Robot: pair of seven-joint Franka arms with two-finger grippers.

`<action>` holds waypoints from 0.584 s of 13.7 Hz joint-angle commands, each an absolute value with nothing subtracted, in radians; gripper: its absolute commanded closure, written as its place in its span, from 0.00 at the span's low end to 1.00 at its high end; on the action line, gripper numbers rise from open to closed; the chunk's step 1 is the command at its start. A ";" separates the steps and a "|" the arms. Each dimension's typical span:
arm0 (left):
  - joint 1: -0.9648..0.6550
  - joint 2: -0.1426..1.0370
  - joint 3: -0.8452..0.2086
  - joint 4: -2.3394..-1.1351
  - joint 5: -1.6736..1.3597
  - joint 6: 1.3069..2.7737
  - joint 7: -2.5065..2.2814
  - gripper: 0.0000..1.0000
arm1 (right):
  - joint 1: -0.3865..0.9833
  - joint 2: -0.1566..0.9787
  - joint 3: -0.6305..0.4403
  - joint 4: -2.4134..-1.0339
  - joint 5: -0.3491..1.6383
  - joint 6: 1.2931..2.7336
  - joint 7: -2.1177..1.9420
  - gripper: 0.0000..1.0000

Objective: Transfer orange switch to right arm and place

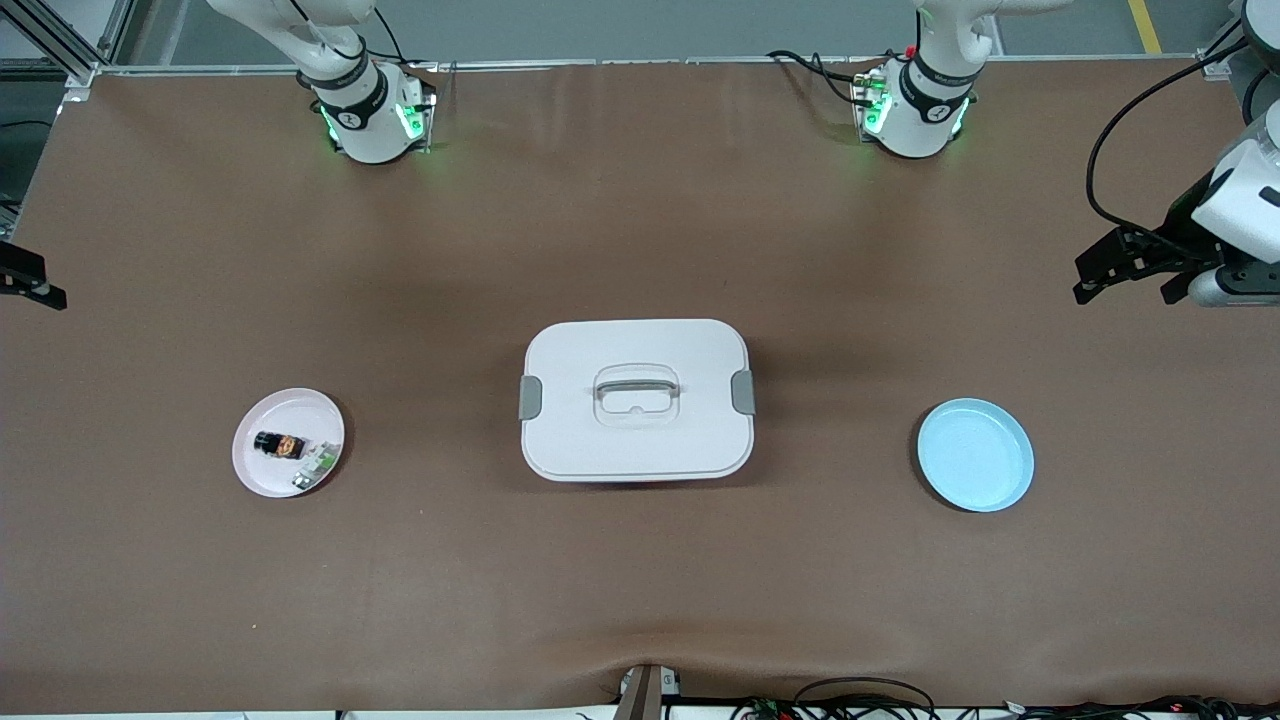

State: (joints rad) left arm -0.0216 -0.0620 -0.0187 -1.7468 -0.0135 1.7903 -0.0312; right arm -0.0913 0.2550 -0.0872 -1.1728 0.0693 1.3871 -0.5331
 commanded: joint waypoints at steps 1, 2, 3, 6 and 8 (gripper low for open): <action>-0.014 -0.067 -0.025 -1.744 -0.029 1.798 -0.011 0.00 | -0.094 0.210 -0.084 -1.236 0.052 1.387 -0.569 0.00; -0.014 -0.066 -0.025 -1.744 -0.029 1.796 -0.011 0.00 | -0.094 0.187 -0.084 -1.270 0.052 1.397 -0.571 0.00; -0.012 -0.066 -0.025 -1.744 -0.029 1.796 -0.011 0.00 | -0.094 0.160 -0.084 -1.310 0.052 1.419 -0.571 0.00; -0.012 -0.064 -0.025 -1.744 -0.029 1.796 -0.011 0.00 | -0.094 0.126 -0.084 -1.362 0.048 1.439 -0.569 0.00; -0.012 -0.064 -0.025 -1.746 -0.029 1.796 -0.011 0.00 | -0.078 0.124 -0.084 -1.365 0.038 1.445 -0.571 0.00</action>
